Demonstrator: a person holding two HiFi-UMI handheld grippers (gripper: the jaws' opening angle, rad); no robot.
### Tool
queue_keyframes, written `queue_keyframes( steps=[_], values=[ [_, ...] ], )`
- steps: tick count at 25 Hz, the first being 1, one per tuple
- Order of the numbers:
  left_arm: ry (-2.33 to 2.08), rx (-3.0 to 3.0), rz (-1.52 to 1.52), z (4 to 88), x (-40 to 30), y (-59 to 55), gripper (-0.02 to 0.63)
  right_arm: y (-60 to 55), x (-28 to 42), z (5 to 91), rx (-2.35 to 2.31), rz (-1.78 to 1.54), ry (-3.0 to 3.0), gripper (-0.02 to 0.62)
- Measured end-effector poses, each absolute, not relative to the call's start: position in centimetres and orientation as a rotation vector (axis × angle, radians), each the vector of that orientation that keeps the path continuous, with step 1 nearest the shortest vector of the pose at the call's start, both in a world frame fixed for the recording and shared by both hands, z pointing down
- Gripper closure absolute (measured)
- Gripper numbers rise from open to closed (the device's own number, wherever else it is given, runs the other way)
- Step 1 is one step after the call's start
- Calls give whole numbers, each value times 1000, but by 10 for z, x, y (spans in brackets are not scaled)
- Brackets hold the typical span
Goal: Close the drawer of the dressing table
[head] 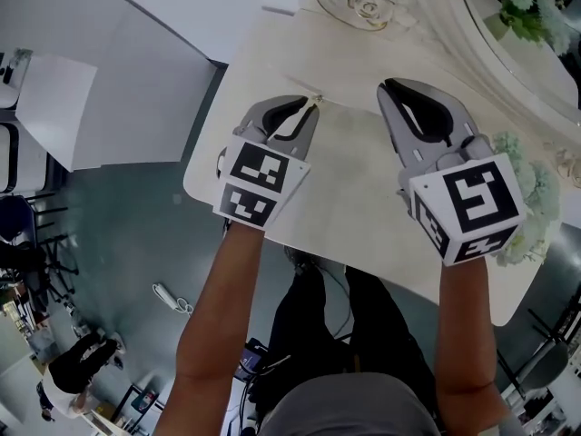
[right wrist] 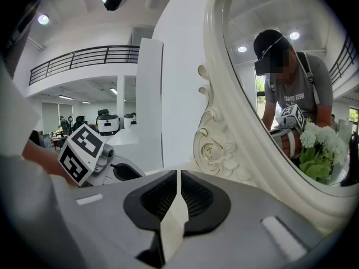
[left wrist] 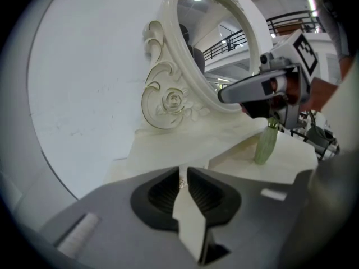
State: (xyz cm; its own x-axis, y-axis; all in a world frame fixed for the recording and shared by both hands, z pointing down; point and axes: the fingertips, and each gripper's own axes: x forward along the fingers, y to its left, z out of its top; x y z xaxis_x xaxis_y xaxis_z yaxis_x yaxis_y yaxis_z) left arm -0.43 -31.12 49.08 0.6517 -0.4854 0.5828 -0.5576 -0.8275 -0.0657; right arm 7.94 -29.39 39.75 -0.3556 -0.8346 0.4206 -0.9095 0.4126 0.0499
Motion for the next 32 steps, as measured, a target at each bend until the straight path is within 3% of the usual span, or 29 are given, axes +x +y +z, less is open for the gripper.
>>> queue_keyframes(
  steps=[6,32],
  values=[
    [-866,2808,864,439,-12,-294,601,-281,65,362,1489,231,-2331,580],
    [-1053,3121,550,196,-60,-179,601,-169,1,203,1362,1,-2459,594]
  ],
)
